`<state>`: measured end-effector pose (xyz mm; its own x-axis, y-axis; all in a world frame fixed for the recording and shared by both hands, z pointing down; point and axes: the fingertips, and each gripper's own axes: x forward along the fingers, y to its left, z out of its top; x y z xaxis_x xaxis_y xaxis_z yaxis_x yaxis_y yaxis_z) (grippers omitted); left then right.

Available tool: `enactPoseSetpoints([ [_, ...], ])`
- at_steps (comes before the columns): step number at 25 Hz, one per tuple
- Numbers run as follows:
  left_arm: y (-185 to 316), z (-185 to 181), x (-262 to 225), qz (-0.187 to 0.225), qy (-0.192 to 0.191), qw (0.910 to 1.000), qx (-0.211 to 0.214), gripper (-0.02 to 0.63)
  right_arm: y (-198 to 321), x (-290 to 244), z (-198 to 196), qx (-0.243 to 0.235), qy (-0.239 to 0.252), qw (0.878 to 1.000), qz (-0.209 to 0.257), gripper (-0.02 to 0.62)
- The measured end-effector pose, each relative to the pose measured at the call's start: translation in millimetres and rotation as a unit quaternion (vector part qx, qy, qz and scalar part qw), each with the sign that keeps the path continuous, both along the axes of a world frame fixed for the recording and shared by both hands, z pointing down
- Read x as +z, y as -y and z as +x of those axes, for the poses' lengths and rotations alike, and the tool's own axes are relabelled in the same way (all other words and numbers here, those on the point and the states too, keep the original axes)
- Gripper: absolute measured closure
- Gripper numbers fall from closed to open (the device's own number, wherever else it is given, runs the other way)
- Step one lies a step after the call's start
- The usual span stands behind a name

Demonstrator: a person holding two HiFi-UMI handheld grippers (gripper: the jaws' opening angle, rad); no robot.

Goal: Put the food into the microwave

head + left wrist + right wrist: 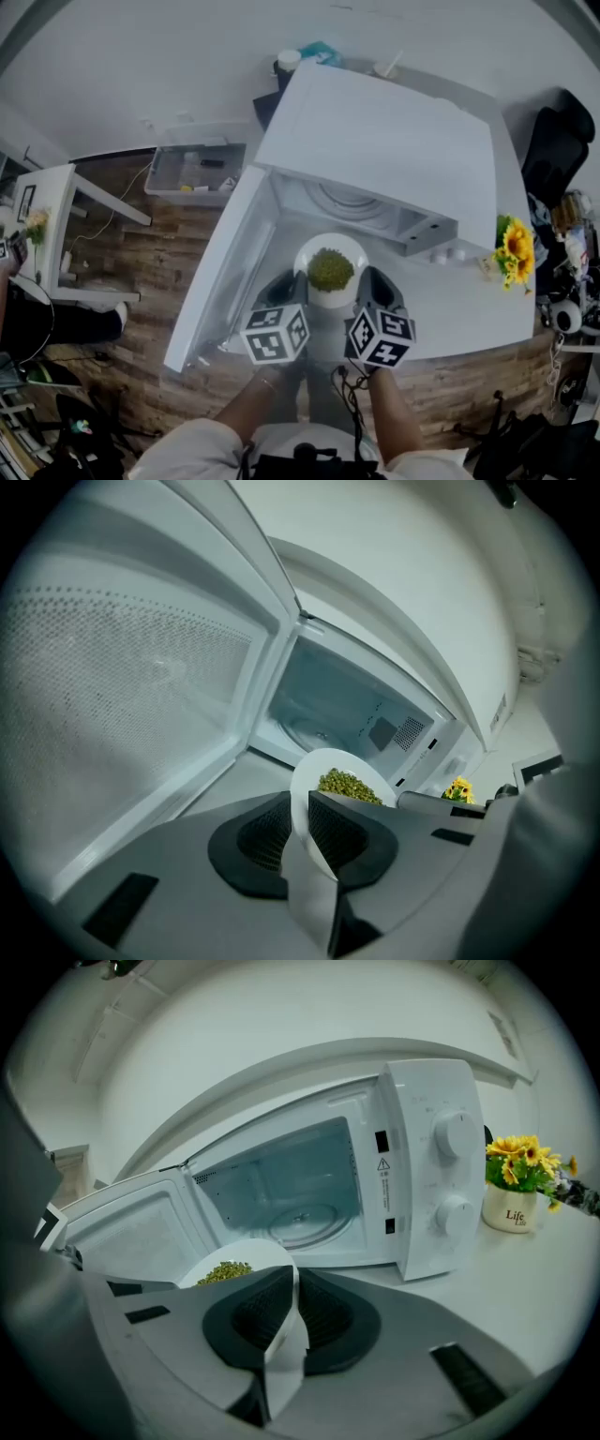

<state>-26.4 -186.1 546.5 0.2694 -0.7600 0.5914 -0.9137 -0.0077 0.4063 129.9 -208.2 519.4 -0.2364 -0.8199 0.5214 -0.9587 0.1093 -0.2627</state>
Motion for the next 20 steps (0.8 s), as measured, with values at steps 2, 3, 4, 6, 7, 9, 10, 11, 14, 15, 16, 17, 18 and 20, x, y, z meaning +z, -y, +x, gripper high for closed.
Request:
enactPoseSetpoints([
  [2,8,2,-6,0.006,0.001,1.0,0.003,0.534,6,-6,2,0.004,0.002,1.0,0.007,0.565],
  [3,13,3,-9,0.009,0.002,0.9999,0.004,0.535,9,-9,3,0.006,0.003,1.0,0.011,0.565],
  [4,16,3,-12,0.012,0.002,0.9999,0.005,0.534,12,-11,4,0.008,0.004,1.0,0.014,0.565],
  [6,23,4,-17,0.016,0.002,0.9998,0.007,0.534,18,-16,4,0.01,0.005,1.0,0.019,0.565],
  [7,26,4,-18,0.018,0.003,0.9998,0.008,0.534,21,-18,4,0.01,0.005,1.0,0.021,0.565],
  [9,33,3,-21,0.022,0.004,0.9997,0.009,0.534,26,-21,3,0.011,0.007,1.0,0.025,0.565],
  [10,36,2,-23,0.023,0.004,0.9997,0.01,0.534,28,-22,3,0.011,0.008,1.0,0.026,0.565],
  [11,39,1,-24,0.025,0.004,0.9996,0.011,0.534,30,-24,2,0.011,0.009,1.0,0.028,0.565],
  [14,47,1,-28,0.03,0.006,0.9995,0.011,0.534,36,-26,2,0.014,0.014,0.999,0.031,0.566],
  [15,49,1,-29,0.031,0.007,0.9994,0.01,0.534,38,-26,2,0.015,0.015,0.999,0.031,0.566],
  [16,52,1,-29,0.033,0.008,0.9994,0.011,0.534,41,-25,2,0.016,0.016,0.999,0.032,0.566],
  [17,55,1,-29,0.034,0.009,0.9993,0.012,0.534,44,-25,3,0.018,0.017,0.999,0.032,0.566],
  [18,59,2,-29,0.035,0.01,0.9993,0.013,0.534,46,-25,3,0.019,0.017,0.999,0.033,0.566],
  [20,65,3,-28,0.038,0.011,0.9991,0.015,0.534,51,-24,5,0.022,0.019,0.999,0.035,0.566],
])
